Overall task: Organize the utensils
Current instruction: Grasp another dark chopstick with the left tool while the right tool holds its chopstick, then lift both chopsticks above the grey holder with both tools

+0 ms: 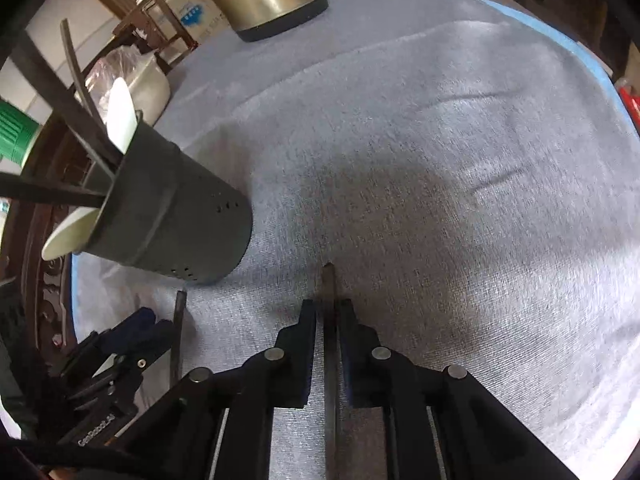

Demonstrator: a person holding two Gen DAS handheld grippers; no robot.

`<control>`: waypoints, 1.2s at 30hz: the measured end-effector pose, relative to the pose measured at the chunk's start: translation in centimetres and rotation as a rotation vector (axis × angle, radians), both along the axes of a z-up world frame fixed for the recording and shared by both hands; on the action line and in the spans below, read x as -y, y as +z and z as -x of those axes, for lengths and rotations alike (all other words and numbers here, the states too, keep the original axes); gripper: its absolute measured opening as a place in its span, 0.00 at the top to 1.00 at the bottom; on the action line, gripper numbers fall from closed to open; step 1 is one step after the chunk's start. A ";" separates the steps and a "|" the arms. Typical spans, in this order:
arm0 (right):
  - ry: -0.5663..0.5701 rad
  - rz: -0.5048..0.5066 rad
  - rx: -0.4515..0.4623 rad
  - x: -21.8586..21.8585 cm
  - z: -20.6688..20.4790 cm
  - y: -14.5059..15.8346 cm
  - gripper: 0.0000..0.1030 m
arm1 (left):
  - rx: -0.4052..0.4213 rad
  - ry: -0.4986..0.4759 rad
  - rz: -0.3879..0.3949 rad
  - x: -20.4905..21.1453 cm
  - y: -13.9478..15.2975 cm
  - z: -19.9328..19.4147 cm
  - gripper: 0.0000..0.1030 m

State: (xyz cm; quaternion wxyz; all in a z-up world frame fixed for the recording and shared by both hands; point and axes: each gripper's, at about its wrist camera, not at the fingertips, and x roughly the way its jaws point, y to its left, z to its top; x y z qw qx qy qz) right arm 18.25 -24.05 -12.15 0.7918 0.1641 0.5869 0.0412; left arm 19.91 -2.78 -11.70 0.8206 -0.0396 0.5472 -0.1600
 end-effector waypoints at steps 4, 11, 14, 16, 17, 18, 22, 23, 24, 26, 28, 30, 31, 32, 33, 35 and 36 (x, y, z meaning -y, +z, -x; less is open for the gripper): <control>0.035 0.084 0.006 -0.9 0.1 0.2 0.92 | 0.032 -0.018 -0.027 1.1 -0.4 -0.3 0.63; 0.008 0.059 0.067 -0.5 1.5 0.9 0.94 | 0.039 -0.026 -0.018 1.1 -1.0 -1.1 0.93; -0.005 0.032 0.120 0.5 2.7 2.3 0.94 | 0.065 -0.011 0.017 0.2 -0.3 -0.7 0.93; -0.018 -0.002 0.152 1.2 3.4 3.2 0.94 | 0.101 0.007 0.034 -0.6 1.0 -0.4 0.93; -0.022 -0.024 0.171 1.6 3.8 3.7 0.94 | 0.117 0.012 0.043 -1.0 1.6 -0.1 0.93; -0.030 -0.037 0.191 1.9 4.4 4.3 0.94 | 0.136 0.017 0.053 -1.6 2.4 0.2 0.93; -0.050 -0.067 0.273 2.7 6.3 6.6 0.94 | 0.214 0.031 0.073 -2.8 5.1 1.5 0.93; -0.054 -0.072 0.295 2.6 6.6 7.2 0.94 | 0.237 0.036 0.078 -3.3 5.8 2.0 0.94; -0.058 -0.076 0.314 2.7 6.9 7.6 0.94 | 0.258 0.040 0.083 -3.5 6.5 2.5 0.94; -0.074 -0.088 0.359 2.8 8.0 8.9 0.94 | 0.295 0.047 0.089 -3.6 7.5 3.3 0.93; -0.081 -0.093 0.399 2.6 8.6 10.0 0.94 | 0.345 0.056 0.093 -4.1 9.0 4.5 0.93; -0.087 -0.091 0.434 2.4 9.5 10.8 0.94 | 0.390 0.067 0.099 -4.8 10.4 5.6 0.93; -0.088 -0.088 0.450 2.3 9.9 11.2 0.94 | 0.406 0.072 0.105 -5.1 11.4 6.4 0.93; -0.089 -0.086 0.468 2.2 10.3 11.7 0.94 | 0.425 0.078 0.111 -5.2 12.5 6.8 0.94; -0.090 -0.080 0.493 2.0 10.9 12.4 0.94 | 0.450 0.086 0.116 -5.4 13.1 7.4 0.94; -0.093 -0.070 0.528 1.9 11.8 13.4 0.94 | 0.494 0.103 0.107 -5.9 14.5 8.8 0.94; -0.095 -0.062 0.547 1.7 12.3 13.7 0.94 | 0.513 0.110 0.101 -6.1 14.7 9.0 0.94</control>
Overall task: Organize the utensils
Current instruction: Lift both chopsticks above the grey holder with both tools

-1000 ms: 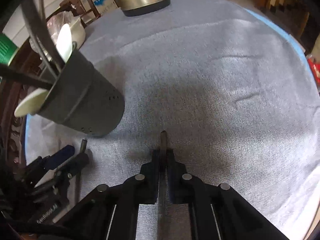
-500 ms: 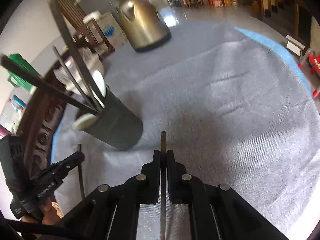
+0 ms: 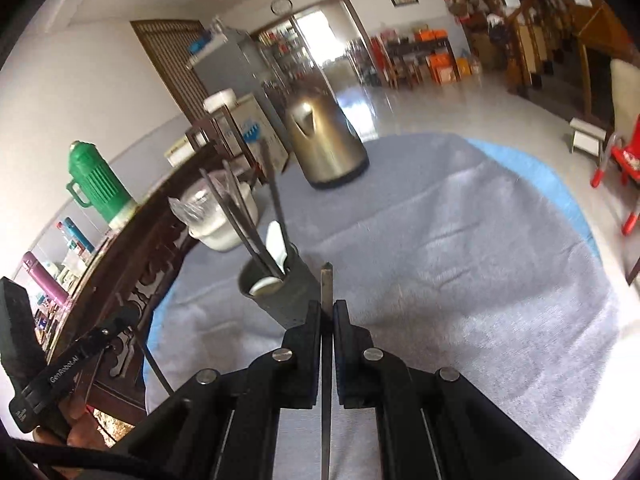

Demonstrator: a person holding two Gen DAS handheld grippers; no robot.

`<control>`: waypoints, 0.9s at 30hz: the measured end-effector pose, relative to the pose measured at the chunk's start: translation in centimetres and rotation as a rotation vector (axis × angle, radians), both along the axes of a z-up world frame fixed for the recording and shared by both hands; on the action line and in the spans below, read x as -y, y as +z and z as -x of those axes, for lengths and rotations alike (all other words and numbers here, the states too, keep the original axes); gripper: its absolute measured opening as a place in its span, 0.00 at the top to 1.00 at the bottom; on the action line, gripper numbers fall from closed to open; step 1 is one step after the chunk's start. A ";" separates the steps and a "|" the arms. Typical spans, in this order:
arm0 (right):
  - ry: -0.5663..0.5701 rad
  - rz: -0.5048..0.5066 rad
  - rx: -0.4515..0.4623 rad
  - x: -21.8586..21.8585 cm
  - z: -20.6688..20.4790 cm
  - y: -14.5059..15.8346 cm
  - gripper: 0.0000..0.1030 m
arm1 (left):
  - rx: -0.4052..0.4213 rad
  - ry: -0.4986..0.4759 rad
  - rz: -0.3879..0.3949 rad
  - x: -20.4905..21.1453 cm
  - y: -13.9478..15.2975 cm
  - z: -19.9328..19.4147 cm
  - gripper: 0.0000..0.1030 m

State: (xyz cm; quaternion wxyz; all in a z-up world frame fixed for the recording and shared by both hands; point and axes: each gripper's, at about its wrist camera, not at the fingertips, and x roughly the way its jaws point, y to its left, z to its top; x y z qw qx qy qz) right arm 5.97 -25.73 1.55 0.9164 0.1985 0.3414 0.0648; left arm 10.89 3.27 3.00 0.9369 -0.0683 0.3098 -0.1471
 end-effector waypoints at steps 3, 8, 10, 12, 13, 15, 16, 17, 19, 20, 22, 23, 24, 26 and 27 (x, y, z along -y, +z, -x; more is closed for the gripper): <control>-0.006 0.018 0.044 -0.7 1.3 1.1 0.94 | 0.063 0.029 -0.013 -0.2 0.8 1.9 0.94; -0.015 0.036 0.094 -2.0 2.7 2.2 0.94 | 0.116 0.061 -0.013 -0.9 1.8 4.2 0.94; -0.016 0.051 0.109 -2.4 3.2 2.9 0.94 | 0.137 0.075 -0.022 -1.3 1.9 5.0 0.94; -0.013 0.066 0.118 -2.7 3.5 3.3 0.94 | 0.148 0.084 -0.027 -1.6 2.0 5.4 0.94; -0.007 0.068 0.120 -2.9 3.7 3.6 0.94 | 0.152 0.085 -0.027 -1.8 2.1 5.4 0.94; 0.002 0.077 0.125 -3.1 3.8 4.1 0.94 | 0.159 0.094 -0.029 -2.0 2.4 5.9 0.94; 0.006 0.086 0.128 -3.3 3.9 4.4 0.94 | 0.156 0.095 -0.029 -2.1 2.4 6.1 0.94; 0.009 0.091 0.130 -3.5 4.1 4.6 0.94 | 0.152 0.096 -0.033 -2.1 2.4 6.2 0.94; 0.013 0.094 0.131 -3.6 4.4 5.0 0.94 | 0.143 0.097 -0.049 -2.0 2.2 6.3 0.94; 0.014 0.095 0.133 -3.7 4.5 5.1 0.94 | 0.136 0.097 -0.053 -2.0 2.1 6.3 0.94; 0.013 0.095 0.139 -3.6 4.8 5.5 0.94 | 0.124 0.097 -0.057 -2.0 2.0 6.4 0.94; 0.011 0.093 0.141 -3.5 4.9 5.6 0.94 | 0.115 0.096 -0.053 -2.0 2.1 6.2 0.94; 0.007 0.086 0.146 -3.3 5.1 5.9 0.94 | 0.110 0.094 -0.047 -2.0 2.4 6.3 0.94; -0.004 0.075 0.161 -2.8 5.4 6.5 0.94 | 0.112 0.089 -0.034 -2.1 3.2 6.0 0.94; -0.009 0.068 0.170 -2.5 5.5 6.9 0.94 | 0.119 0.087 -0.030 -2.0 3.8 5.9 0.94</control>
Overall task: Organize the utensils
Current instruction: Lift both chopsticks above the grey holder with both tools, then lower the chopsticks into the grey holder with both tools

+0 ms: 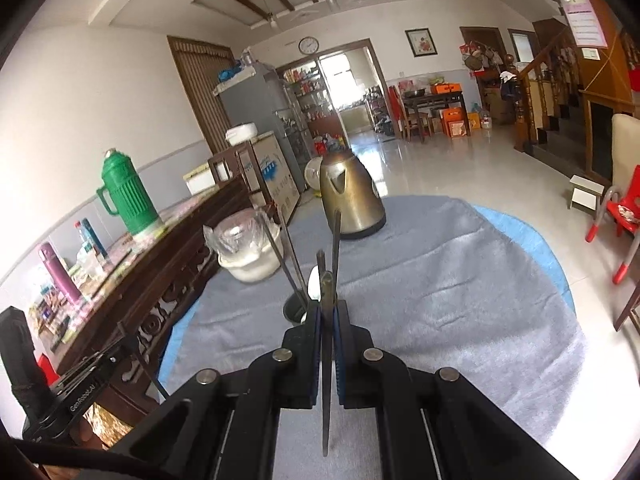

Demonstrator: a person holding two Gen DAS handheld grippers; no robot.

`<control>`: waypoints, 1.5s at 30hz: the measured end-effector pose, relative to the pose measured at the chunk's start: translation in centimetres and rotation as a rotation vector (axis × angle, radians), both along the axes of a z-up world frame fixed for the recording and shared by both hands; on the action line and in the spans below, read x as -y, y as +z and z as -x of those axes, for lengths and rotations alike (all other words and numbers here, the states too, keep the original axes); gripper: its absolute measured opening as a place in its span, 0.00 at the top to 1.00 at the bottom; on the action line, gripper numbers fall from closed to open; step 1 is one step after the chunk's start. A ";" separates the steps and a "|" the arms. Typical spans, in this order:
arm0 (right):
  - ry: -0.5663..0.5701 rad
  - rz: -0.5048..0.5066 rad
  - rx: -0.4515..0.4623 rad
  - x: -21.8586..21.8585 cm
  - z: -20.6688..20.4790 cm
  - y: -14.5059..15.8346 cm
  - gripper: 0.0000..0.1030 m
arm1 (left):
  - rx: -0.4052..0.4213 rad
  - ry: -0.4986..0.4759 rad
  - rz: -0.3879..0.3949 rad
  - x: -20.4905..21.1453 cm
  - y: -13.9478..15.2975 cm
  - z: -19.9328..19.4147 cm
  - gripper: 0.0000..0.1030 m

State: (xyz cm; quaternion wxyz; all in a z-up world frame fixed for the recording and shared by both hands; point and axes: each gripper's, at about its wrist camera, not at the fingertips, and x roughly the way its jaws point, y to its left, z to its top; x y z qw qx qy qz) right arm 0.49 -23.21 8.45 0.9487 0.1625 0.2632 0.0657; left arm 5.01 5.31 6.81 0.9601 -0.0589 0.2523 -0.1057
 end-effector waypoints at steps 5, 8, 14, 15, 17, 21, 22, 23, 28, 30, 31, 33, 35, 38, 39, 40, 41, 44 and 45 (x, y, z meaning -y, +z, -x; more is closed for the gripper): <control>-0.007 -0.009 0.053 0.7 0.0 2.7 0.94 | 0.054 -0.031 0.024 0.3 3.7 -1.1 0.94; -0.011 -0.005 0.101 0.9 -0.4 4.9 0.94 | 0.080 -0.044 0.053 0.4 5.9 -2.0 0.94; -0.030 0.005 0.177 0.9 -2.0 8.1 0.94 | 0.172 -0.039 0.102 0.9 9.5 -3.2 0.94; -0.039 -0.001 0.189 1.0 -2.4 8.5 0.94 | 0.182 -0.036 0.108 1.0 10.0 -3.5 0.94; -0.059 -0.018 0.210 1.1 -3.3 9.2 0.94 | 0.208 -0.025 0.131 1.2 10.9 -4.1 0.94; -0.109 -0.010 0.251 0.8 -4.5 9.6 0.94 | 0.298 0.025 0.151 1.8 12.1 -5.2 0.94; -0.118 -0.014 0.257 0.7 -4.9 9.6 0.94 | 0.315 0.042 0.149 2.0 12.2 -5.5 0.94; -0.131 -0.013 0.264 0.6 -5.3 9.5 0.94 | 0.333 0.062 0.145 2.3 12.3 -6.0 0.94; -0.184 0.002 0.274 0.1 -7.4 8.6 0.94 | 0.343 0.109 0.144 3.4 11.8 -8.5 0.94; -0.188 0.008 0.269 -0.1 -8.2 8.4 0.94 | 0.339 0.118 0.135 3.9 11.3 -9.4 0.94; -0.190 0.012 0.268 -0.2 -8.6 8.2 0.94 | 0.334 0.118 0.137 4.1 11.0 -9.9 0.94; -0.199 0.046 0.270 -0.8 -9.5 7.9 0.94 | 0.321 0.119 0.138 4.5 10.2 -10.8 0.94; -0.194 0.064 0.265 -1.2 -10.2 7.6 0.94 | 0.311 0.119 0.133 4.8 9.7 -11.5 0.94; -0.185 0.086 0.251 -1.9 -11.3 7.0 0.94 | 0.299 0.119 0.126 5.2 8.7 -12.4 0.93; -0.179 0.085 0.243 -2.1 -11.9 6.8 0.94 | 0.296 0.118 0.125 5.3 8.5 -12.6 0.93; -0.178 0.085 0.231 -2.2 -12.4 6.5 0.94 | 0.292 0.116 0.124 5.4 8.1 -12.9 0.93; -0.176 0.087 0.223 -2.4 -12.7 6.2 0.94 | 0.288 0.116 0.122 5.4 7.8 -13.1 0.93; -0.176 0.101 0.202 -2.7 -13.4 5.3 0.94 | 0.279 0.115 0.113 5.6 6.8 -13.3 0.93; -0.174 0.105 0.195 -2.9 -13.6 5.2 0.94 | 0.274 0.113 0.110 5.7 6.5 -13.4 0.93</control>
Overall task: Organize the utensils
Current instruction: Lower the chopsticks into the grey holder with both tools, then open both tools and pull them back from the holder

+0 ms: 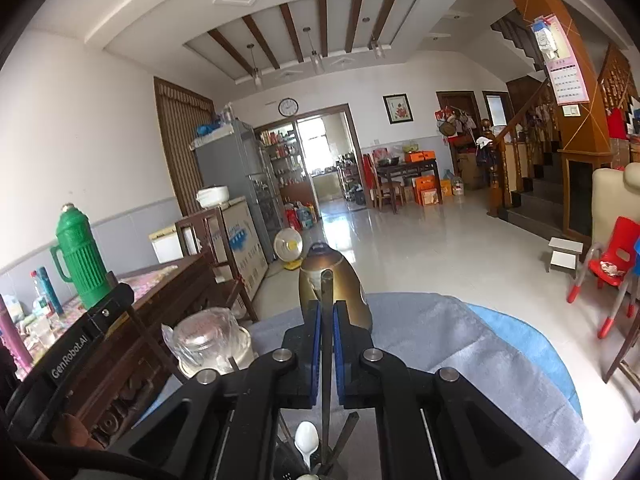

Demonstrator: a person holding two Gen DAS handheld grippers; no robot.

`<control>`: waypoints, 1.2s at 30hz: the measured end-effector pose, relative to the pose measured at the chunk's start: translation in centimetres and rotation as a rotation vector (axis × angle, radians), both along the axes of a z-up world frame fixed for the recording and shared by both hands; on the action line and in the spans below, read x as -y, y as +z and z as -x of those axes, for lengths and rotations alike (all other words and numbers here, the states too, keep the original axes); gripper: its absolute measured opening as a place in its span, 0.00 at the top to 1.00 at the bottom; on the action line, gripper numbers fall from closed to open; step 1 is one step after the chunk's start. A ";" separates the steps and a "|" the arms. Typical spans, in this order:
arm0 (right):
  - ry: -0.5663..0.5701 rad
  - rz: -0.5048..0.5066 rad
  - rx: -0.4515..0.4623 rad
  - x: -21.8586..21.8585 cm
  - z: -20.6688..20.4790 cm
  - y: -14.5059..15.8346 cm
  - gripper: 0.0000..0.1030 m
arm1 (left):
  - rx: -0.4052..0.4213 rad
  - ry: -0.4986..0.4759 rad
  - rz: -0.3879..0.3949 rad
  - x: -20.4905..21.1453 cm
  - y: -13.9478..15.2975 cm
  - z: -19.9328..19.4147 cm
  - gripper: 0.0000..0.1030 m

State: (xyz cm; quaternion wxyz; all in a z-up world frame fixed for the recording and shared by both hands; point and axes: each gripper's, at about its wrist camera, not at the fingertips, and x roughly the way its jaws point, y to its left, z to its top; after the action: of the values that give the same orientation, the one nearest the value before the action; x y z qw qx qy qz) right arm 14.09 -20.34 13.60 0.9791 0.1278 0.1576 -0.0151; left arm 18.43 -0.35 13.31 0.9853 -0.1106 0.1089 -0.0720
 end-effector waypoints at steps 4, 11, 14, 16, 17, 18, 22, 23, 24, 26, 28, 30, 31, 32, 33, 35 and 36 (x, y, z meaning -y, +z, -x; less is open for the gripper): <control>0.009 0.022 -0.032 -0.4 -0.5 -0.7 0.94 | -0.024 -0.009 -0.005 0.0 -1.3 -0.1 0.93; 0.035 0.018 -0.086 -0.8 -1.2 -1.6 0.94 | -0.080 -0.021 0.012 -0.5 -3.1 -0.2 0.93; 0.047 0.019 -0.110 -1.1 -1.8 -2.0 0.94 | -0.100 -0.027 0.011 -0.5 -3.7 -0.2 0.93; 0.060 0.019 -0.139 -1.4 -2.2 -2.3 0.94 | -0.111 -0.035 0.007 -0.5 -4.0 -0.1 0.93; 0.065 0.022 -0.152 -1.5 -2.5 -2.4 0.94 | -0.115 -0.041 0.004 -0.4 -4.1 0.0 0.93; 0.068 0.026 -0.165 -1.6 -2.7 -2.6 0.94 | -0.117 -0.045 -0.001 -0.3 -4.2 0.3 0.93; 0.086 0.020 -0.207 -1.9 -3.3 -3.2 0.94 | -0.124 -0.073 -0.020 0.1 -4.5 0.9 0.93; 0.086 0.017 -0.218 -1.8 -3.4 -3.4 0.93 | -0.126 -0.082 -0.025 0.1 -4.5 1.0 0.93; 0.088 0.013 -0.226 -1.9 -3.6 -3.5 0.93 | -0.133 -0.094 -0.036 0.3 -4.6 1.1 0.93; 0.100 -0.002 -0.250 -1.8 -3.7 -3.7 0.92 | -0.143 -0.105 -0.054 0.4 -4.7 1.2 0.93; 0.117 -0.018 -0.262 -1.7 -3.7 -3.8 0.92 | -0.154 -0.129 -0.059 0.3 -4.9 1.3 0.93; 0.131 -0.028 -0.275 -1.6 -3.8 -3.9 0.91 | -0.167 -0.147 -0.072 0.2 -4.9 1.3 0.93; 0.131 -0.032 -0.281 -1.6 -3.8 -3.9 0.91 | -0.176 -0.156 -0.082 0.1 -5.0 1.4 0.93; 0.137 -0.044 -0.290 -1.4 -3.8 -3.8 0.91 | -0.186 -0.161 -0.095 0.1 -5.0 1.5 0.93; 0.145 -0.062 -0.297 -1.2 -3.8 -3.8 0.91 | -0.192 -0.171 -0.100 0.0 -5.1 1.6 0.93; 0.159 -0.102 -0.302 -0.8 -3.6 -3.7 0.90 | -0.205 -0.203 -0.116 -0.1 -5.1 2.0 0.93; 0.162 -0.115 -0.301 -0.7 -3.5 -3.7 0.90 | -0.207 -0.209 -0.132 -0.1 -5.1 2.4 0.88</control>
State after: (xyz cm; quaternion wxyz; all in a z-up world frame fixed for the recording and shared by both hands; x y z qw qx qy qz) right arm 17.60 -19.68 9.93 0.9335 0.1667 0.3128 0.0539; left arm 16.05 -0.21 8.22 0.9610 -0.0407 0.2252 -0.1551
